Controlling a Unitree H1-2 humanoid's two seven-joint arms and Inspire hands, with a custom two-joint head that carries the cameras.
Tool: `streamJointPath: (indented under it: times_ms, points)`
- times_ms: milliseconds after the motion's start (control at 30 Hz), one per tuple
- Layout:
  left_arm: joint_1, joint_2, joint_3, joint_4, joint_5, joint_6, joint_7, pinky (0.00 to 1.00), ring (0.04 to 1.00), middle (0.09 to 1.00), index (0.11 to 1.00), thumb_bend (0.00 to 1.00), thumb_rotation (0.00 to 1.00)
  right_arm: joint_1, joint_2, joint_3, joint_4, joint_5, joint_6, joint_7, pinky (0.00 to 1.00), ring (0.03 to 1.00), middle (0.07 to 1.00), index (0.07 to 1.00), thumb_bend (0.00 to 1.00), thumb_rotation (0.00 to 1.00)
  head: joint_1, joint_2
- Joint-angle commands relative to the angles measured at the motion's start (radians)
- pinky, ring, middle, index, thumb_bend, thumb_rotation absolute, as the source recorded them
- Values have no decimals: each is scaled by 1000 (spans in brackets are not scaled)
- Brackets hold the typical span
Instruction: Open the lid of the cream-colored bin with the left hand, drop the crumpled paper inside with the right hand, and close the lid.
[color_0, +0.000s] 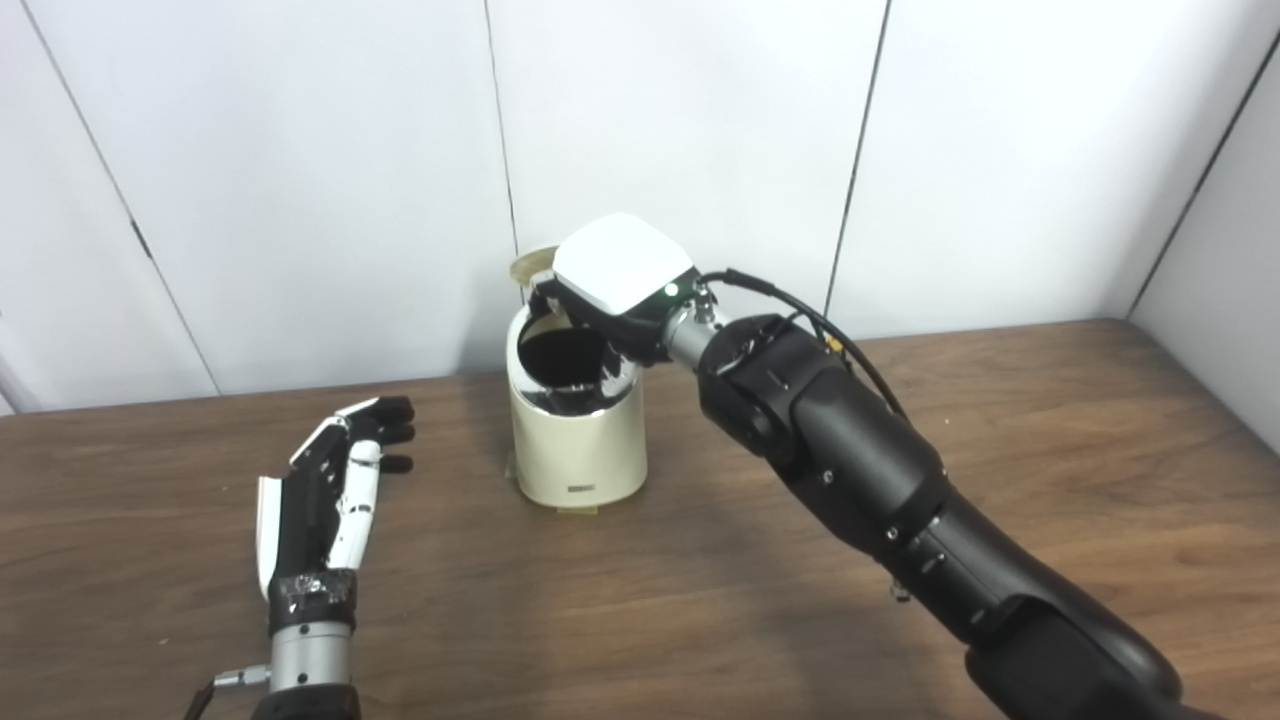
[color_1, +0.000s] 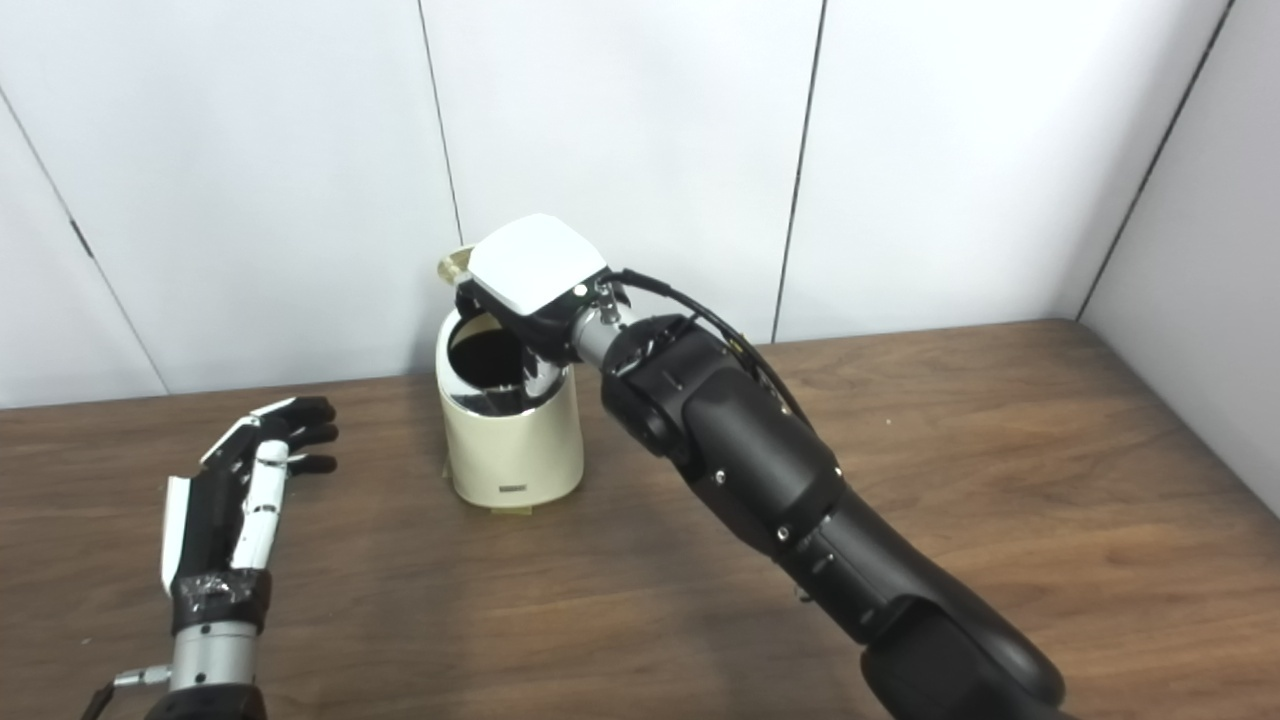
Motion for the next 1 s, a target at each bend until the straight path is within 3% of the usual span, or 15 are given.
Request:
streamJointPath:
  times_ms: [0,333,667,833,967]
  points:
    - [-33,4,0,-13,13,-46,9,591,686,703,694,348,781,-29,-9,-26,-3,10,-5,-64,291,412,559,476,516,0,-1,-1]
    - [-38,5,-1,-3,13,-56,9,592,682,699,691,333,774,-17,-6,-43,-1,39,-13,-137,295,402,517,491,516,0,1,-5]
    - [-32,1,-5,-18,21,-42,11,595,684,701,692,336,766,27,6,-84,-90,25,38,-131,264,392,501,489,518,0,8,-3]
    - [-31,5,-6,-18,27,-51,12,591,682,702,693,326,768,106,16,-146,-199,55,67,-155,249,386,494,484,519,0,12,-2]
    - [-29,6,-4,-22,33,-42,10,595,689,706,698,327,792,179,27,-211,-254,114,39,-263,256,385,515,486,516,0,13,-2]
